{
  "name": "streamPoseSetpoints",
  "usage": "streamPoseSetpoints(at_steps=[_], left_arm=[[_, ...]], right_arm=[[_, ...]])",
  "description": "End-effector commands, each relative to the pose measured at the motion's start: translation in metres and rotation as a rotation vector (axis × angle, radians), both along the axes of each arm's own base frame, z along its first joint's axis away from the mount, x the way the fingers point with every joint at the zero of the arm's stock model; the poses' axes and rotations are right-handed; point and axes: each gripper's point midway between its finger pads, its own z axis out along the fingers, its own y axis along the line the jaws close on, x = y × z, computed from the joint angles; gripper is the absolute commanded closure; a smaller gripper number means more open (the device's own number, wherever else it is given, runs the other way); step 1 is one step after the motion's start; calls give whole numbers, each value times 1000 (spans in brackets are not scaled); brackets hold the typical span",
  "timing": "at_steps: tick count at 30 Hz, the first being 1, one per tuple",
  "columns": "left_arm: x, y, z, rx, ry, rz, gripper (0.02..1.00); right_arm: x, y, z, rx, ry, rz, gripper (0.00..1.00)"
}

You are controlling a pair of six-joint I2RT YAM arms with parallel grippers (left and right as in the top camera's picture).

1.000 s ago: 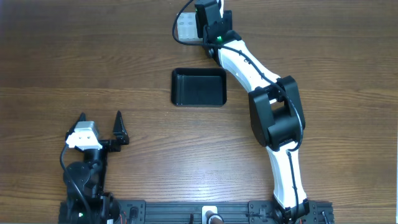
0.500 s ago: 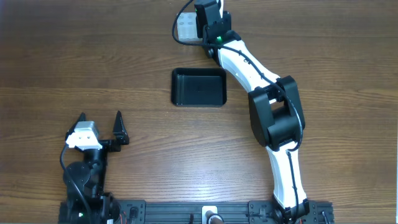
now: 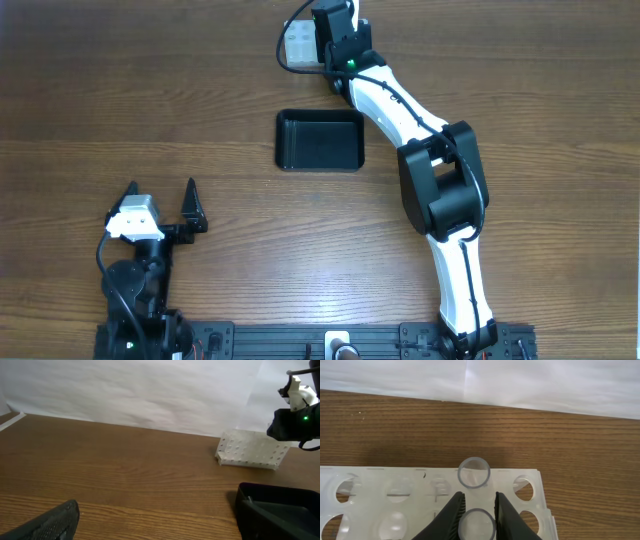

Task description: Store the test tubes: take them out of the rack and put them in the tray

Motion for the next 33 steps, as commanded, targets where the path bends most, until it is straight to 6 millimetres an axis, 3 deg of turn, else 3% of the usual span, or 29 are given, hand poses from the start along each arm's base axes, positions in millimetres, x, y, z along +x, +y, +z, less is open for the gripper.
streamPoseSetpoints(at_steps=[1,17,33], left_arm=[[0,1,-2,14,3,5,20],[0,1,-2,14,3,5,20],[0,1,-2,14,3,5,20]], right_arm=[[3,8,6,6,-20,-2,825],[1,11,11,6,-28,1,904],[-5,12,54,28,-75,7,945]])
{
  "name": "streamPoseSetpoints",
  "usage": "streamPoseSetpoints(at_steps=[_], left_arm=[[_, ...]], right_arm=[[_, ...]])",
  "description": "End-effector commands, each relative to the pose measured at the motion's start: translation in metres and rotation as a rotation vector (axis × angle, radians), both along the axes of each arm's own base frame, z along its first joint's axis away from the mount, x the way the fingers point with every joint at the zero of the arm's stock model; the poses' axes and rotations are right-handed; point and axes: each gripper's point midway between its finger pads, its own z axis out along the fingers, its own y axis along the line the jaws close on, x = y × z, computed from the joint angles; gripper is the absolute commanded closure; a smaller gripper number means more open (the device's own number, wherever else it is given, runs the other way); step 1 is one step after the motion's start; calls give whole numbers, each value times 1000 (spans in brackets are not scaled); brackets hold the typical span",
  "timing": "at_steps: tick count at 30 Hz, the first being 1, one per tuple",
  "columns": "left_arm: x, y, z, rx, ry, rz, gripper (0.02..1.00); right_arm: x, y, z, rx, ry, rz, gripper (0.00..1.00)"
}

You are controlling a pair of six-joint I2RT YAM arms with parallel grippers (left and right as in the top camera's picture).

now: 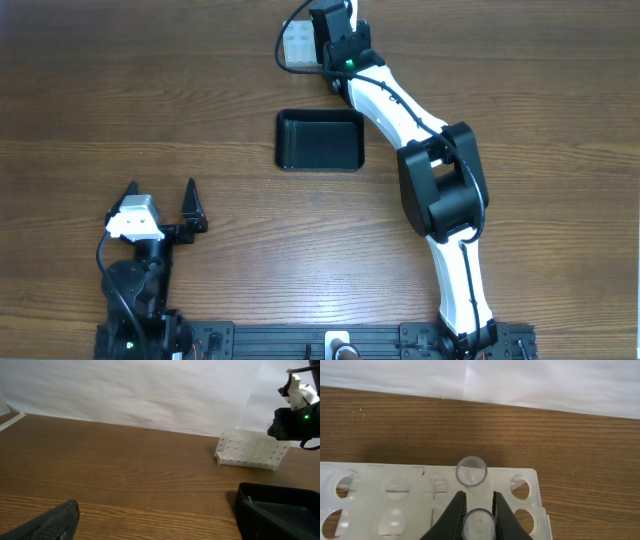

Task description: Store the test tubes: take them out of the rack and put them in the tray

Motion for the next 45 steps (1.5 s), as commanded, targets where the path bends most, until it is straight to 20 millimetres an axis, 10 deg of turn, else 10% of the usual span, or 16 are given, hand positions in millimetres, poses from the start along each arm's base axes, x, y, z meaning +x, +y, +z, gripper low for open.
streamPoseSetpoints(at_steps=[1,26,45], left_arm=[[0,1,-2,14,3,4,23],[0,1,-2,14,3,4,20],[0,1,-2,14,3,4,20]], right_arm=[[-1,10,57,43,-93,6,950],[-52,8,152,52,-115,39,985],[-158,2,83,194,429,4,989]])
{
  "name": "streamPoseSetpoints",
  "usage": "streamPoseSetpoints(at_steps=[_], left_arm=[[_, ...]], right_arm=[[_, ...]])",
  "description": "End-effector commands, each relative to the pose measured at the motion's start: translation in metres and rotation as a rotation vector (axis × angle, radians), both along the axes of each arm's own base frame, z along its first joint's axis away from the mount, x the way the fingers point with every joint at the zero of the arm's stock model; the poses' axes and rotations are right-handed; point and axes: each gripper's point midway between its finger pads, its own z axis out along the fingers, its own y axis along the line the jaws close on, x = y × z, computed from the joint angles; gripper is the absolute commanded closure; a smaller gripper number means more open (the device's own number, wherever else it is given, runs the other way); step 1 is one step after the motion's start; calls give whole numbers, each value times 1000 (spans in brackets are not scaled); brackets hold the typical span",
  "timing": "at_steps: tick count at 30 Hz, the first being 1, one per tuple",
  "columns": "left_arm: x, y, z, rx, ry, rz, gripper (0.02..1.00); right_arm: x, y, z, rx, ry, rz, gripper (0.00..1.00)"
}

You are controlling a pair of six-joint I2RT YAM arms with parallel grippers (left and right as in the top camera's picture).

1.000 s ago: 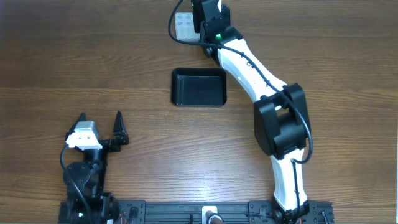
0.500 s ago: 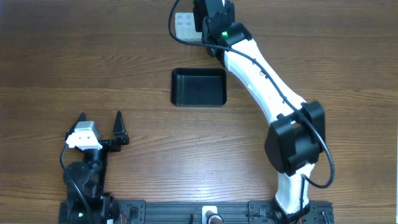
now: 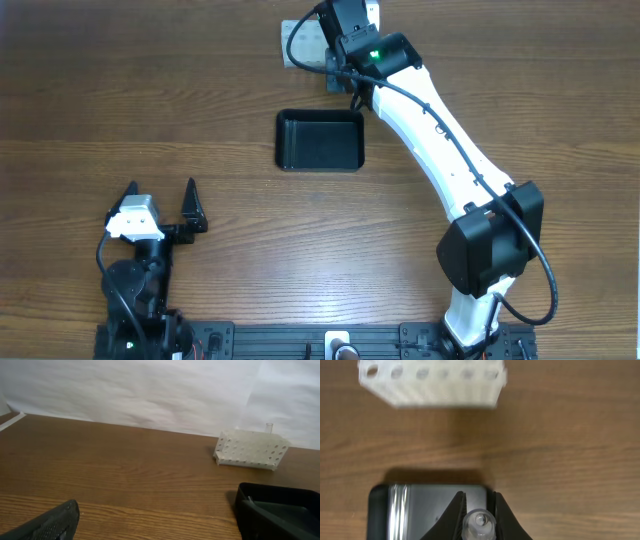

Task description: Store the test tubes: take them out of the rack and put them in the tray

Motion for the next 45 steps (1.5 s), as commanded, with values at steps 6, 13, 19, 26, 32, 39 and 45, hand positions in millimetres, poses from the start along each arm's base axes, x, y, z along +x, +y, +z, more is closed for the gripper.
streamPoseSetpoints(at_steps=[6,13,19,26,32,39,45], left_arm=[[0,1,-2,14,3,5,23],[0,1,-2,14,3,5,20],[0,1,-2,14,3,5,23],[0,1,-2,14,3,5,25],[0,1,-2,14,3,5,20],[0,1,-2,14,3,5,23],[0,1,-2,14,3,5,20]], right_arm=[[-38,15,-10,98,171,19,989],[-50,23,-35,113,277,40,989],[-53,31,-52,147,343,54,991],[-51,28,-69,137,379,41,989],[-50,22,-74,133,392,27,989],[-49,19,-87,120,421,15,989],[-49,17,-100,104,446,9,989]])
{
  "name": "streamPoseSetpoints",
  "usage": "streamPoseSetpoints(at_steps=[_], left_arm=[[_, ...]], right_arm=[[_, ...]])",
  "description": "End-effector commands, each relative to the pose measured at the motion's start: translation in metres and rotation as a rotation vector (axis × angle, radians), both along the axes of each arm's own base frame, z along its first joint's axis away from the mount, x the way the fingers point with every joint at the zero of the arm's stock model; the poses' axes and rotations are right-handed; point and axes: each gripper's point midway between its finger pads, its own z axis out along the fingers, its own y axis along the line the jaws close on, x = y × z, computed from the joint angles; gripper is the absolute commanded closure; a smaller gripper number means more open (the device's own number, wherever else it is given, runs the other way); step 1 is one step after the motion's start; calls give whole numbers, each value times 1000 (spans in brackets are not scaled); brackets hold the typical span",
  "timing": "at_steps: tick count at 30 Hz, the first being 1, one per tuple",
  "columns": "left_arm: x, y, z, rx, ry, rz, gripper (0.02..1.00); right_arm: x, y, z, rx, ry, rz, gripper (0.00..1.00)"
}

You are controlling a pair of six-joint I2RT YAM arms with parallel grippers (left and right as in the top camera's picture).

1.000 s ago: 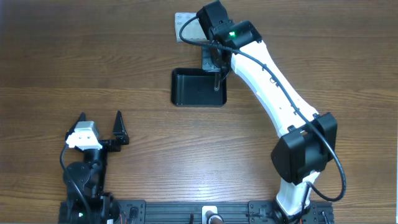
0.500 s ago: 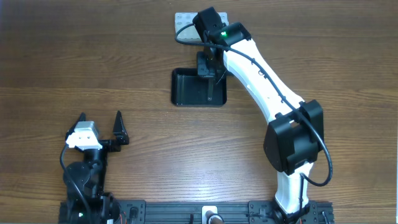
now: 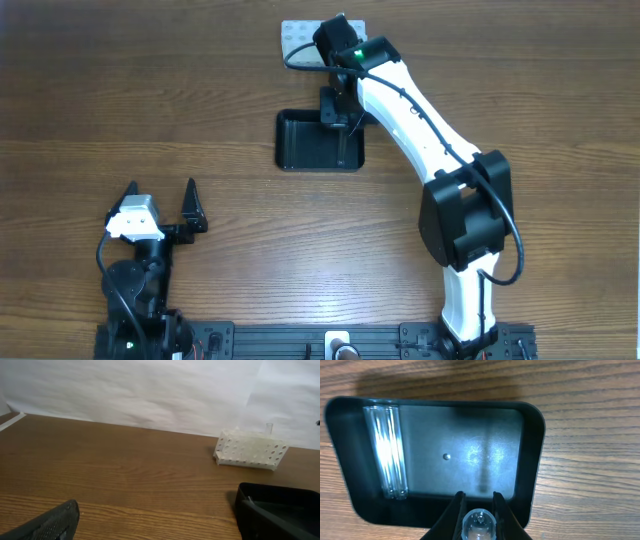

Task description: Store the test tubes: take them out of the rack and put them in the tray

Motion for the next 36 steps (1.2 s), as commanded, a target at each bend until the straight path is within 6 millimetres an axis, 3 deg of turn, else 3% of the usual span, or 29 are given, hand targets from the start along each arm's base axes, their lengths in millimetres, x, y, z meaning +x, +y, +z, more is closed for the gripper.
streamPoseSetpoints(at_steps=[1,36], left_arm=[[0,1,-2,14,3,5,23],[0,1,-2,14,3,5,20]], right_arm=[[4,0,-8,-1,14,-14,989],[18,-10,-64,-104,35,-28,987]])
